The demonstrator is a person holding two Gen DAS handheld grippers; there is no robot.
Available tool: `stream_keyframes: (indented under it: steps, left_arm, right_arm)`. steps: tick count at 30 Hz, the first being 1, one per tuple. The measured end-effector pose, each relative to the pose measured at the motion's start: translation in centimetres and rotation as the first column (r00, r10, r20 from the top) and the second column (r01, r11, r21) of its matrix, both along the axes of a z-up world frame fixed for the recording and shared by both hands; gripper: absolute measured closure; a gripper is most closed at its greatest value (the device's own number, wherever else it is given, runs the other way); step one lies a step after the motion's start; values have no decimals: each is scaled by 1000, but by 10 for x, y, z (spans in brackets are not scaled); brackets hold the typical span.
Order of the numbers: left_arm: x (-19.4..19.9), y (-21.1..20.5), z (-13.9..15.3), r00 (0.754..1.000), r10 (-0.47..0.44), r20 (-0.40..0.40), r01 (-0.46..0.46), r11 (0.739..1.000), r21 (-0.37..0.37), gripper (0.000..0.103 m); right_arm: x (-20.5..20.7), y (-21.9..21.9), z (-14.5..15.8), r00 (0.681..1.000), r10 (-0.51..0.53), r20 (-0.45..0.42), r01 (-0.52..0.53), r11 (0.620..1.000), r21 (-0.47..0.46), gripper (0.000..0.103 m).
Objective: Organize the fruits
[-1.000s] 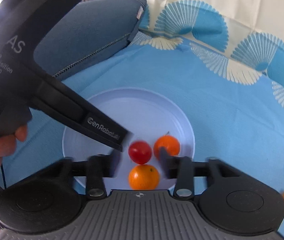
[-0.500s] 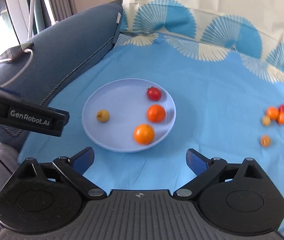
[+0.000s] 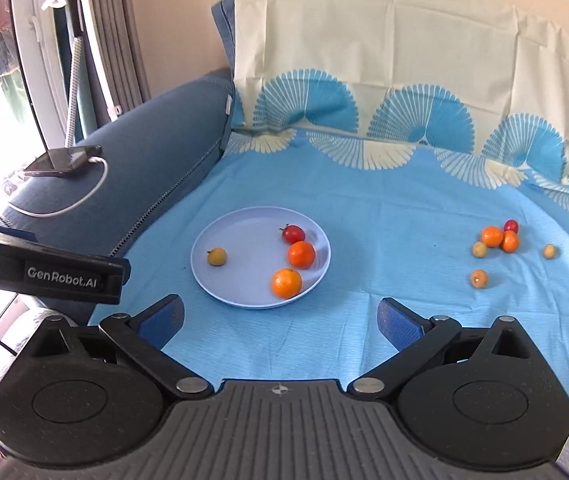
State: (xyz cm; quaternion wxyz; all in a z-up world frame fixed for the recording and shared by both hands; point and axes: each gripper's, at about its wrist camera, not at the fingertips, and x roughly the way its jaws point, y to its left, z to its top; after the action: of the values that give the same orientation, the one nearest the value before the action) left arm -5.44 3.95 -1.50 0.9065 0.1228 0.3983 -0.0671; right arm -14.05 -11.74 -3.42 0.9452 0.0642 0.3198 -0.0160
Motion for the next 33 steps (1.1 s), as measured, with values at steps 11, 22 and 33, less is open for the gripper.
stream_keyframes:
  steps: [11,22,33]
  left_arm:
    - [-25,-3,16,998,-20,66,20,1000,3,0]
    - [-27,0,17,998,-16,63,16,1000,5,0]
    - [-23,-2,14,999,-14,52,13,1000,14,0]
  right_arm:
    - [-27,-1,12,998,-12,61,13,1000,-1,1]
    - [-30,0,15,997,-16,73,16,1000,-3,1]
    - [-31,-1,14,997,-17,71,17,1000,-2,1]
